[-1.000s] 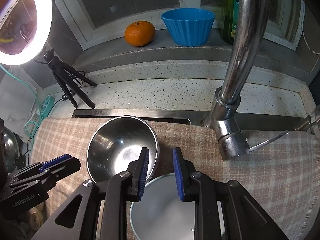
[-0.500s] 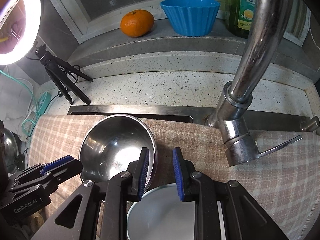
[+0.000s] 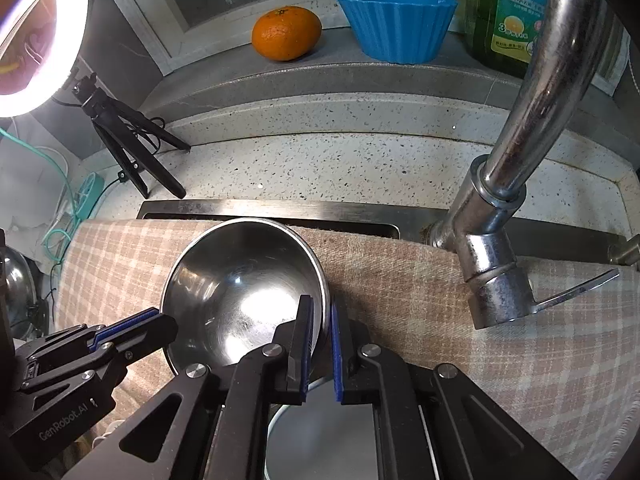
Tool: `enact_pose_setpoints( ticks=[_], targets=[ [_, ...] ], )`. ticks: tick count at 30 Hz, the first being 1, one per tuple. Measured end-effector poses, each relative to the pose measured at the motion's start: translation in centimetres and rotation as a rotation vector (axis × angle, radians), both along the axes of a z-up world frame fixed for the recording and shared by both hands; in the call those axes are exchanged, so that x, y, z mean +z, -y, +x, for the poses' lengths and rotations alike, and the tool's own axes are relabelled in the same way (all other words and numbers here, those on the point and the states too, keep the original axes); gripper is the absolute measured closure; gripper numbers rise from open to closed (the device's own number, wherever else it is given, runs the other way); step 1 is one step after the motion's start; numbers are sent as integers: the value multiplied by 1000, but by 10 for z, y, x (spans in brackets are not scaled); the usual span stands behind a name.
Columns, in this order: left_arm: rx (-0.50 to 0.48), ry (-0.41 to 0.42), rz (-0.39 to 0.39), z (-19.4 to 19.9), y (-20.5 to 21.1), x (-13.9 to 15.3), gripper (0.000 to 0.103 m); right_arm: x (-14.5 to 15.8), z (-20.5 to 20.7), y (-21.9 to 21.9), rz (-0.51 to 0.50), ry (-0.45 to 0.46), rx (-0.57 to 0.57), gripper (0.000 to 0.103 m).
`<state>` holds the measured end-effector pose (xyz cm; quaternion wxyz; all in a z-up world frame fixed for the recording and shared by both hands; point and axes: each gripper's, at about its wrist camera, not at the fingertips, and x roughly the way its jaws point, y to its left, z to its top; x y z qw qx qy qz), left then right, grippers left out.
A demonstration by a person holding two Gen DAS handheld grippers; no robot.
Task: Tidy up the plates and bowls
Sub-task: 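Close both tools on the red-bottomed steel bowl rim, then lift the red-bottomed steel bowl with both tools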
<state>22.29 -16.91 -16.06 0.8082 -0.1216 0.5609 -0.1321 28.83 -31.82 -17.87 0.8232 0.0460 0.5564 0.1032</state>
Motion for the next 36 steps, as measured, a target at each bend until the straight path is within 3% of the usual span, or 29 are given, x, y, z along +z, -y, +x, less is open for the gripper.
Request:
enact_pose_setpoints(
  ticks=[18, 36],
  targets=[
    [19, 47, -18, -17, -23, 28, 93, 21, -15, -11, 23, 21, 2, 96],
    [11, 105, -41, -68, -70, 65, 93, 63, -75, -53, 47, 65, 17, 96]
  ],
)
